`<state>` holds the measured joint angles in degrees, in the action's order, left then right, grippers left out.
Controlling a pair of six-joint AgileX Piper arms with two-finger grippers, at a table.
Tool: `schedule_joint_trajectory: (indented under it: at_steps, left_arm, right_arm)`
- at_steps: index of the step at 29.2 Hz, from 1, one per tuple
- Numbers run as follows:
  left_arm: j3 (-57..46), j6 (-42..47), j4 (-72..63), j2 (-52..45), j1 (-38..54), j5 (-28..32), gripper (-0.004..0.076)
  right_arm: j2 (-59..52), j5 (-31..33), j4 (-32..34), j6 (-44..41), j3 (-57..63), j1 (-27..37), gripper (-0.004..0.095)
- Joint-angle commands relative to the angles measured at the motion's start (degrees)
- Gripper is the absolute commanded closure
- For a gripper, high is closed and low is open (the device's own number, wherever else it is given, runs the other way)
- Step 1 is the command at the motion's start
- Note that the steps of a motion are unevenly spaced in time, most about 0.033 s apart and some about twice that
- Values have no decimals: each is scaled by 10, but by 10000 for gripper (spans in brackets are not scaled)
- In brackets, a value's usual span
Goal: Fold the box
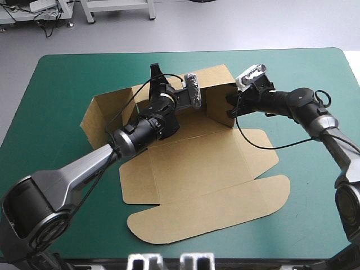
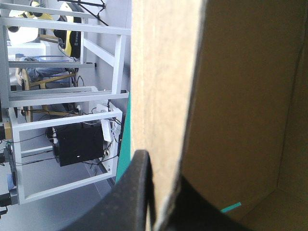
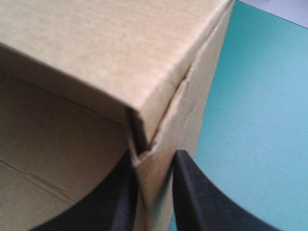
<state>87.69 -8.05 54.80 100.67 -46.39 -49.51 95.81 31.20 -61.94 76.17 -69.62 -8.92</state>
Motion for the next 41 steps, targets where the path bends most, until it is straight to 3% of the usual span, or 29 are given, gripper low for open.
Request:
schedule_joint_trajectory:
  at_steps: [1,6,14,19,34,37,39,40,41]
  left_arm:
    - [7,-5,-64,-17,-5,32,732]
    - [7,-31,-71,-17,-10,32,683]
    - [7,-65,-106,-35,-31,21,356]
    - [7,-65,-116,-54,-31,21,299]
    - [7,-82,-168,-115,-32,22,327]
    - [7,-82,-180,-126,-32,21,449]
    - [7,-82,-184,-133,-32,17,589]
    - [7,-76,-184,-139,-30,15,730]
    - [7,-73,-184,-143,-29,18,720]
  right_arm:
    - [-23,-1,-22,8,-18,1,903]
    - [-23,-22,-22,-4,-18,2,925]
    - [-23,-17,-22,-13,-18,2,925]
    - [-23,-12,-22,-17,-18,2,925]
    - [-23,-14,-19,-24,-18,2,925]
    - [-23,-14,-18,-26,-18,2,925]
    - [-23,-14,-17,-26,-18,2,925]
    - [-23,-14,-17,-26,-18,2,925]
    - [-23,-14,-17,-26,-18,2,925]
